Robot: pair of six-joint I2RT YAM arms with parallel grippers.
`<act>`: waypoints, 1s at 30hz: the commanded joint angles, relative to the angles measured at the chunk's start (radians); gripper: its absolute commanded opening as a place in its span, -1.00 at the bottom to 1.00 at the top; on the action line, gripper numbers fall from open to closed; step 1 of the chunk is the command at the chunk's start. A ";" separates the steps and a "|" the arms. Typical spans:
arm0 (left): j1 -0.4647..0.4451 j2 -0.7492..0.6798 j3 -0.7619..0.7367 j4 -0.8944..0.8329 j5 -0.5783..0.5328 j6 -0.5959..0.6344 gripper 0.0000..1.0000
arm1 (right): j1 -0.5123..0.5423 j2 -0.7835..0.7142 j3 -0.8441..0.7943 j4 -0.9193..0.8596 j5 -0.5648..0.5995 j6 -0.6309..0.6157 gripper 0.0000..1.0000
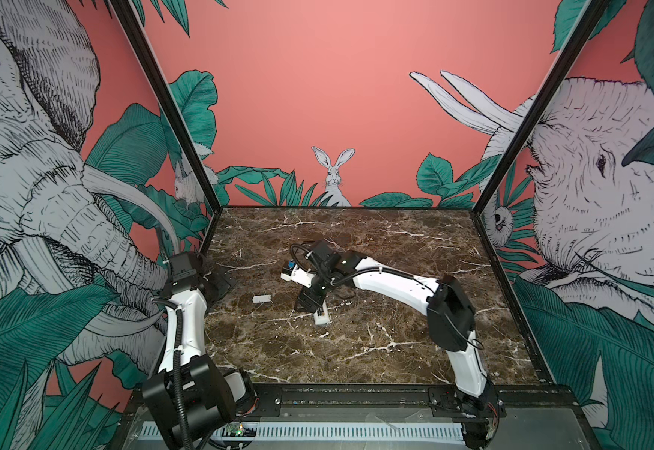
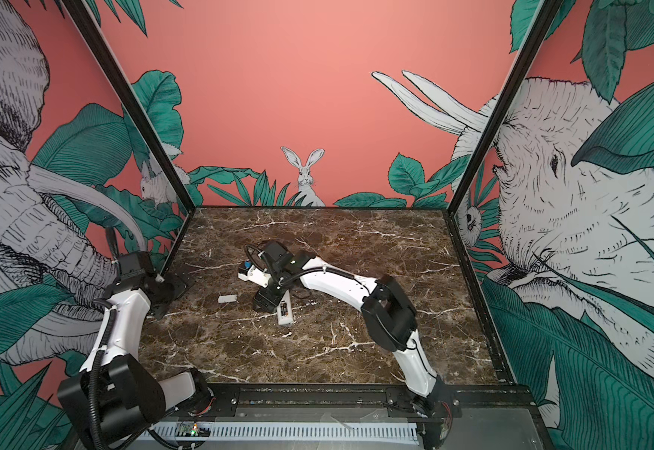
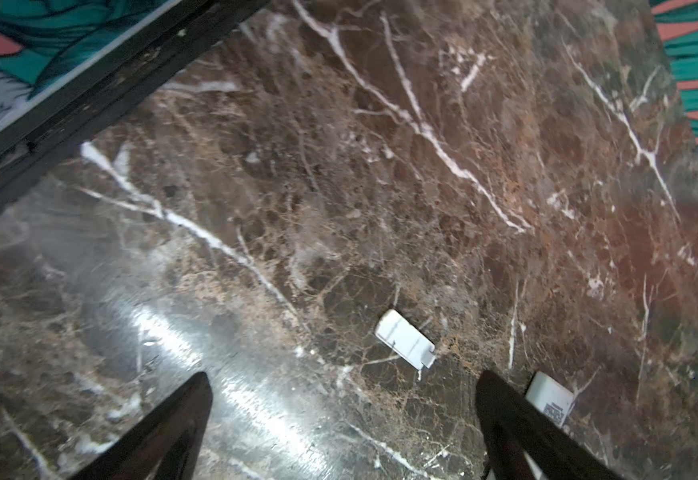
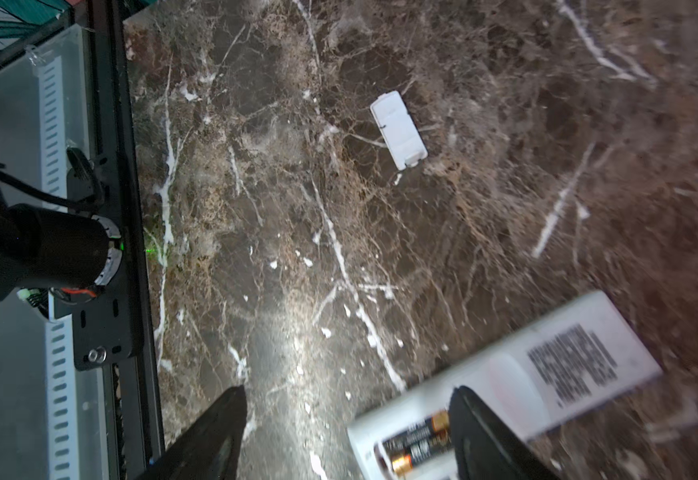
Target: Load the batteries into the remote control
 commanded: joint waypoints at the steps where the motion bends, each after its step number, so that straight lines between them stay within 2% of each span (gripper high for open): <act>1: 0.050 -0.002 -0.014 -0.040 0.082 0.079 0.99 | 0.013 0.131 0.194 -0.094 -0.003 0.042 0.41; 6: 0.066 -0.005 -0.053 0.005 0.110 0.066 0.99 | 0.034 0.312 0.432 -0.130 0.030 0.149 0.20; 9: 0.066 -0.003 -0.073 0.045 0.139 0.052 0.99 | 0.043 0.378 0.512 -0.129 0.038 0.194 0.09; 21: 0.068 -0.006 -0.132 0.091 0.188 0.031 0.99 | 0.056 0.495 0.560 0.008 0.044 0.277 -0.12; 30: 0.067 -0.061 -0.167 0.103 0.180 0.011 0.99 | 0.061 0.584 0.642 0.054 0.152 0.349 -0.31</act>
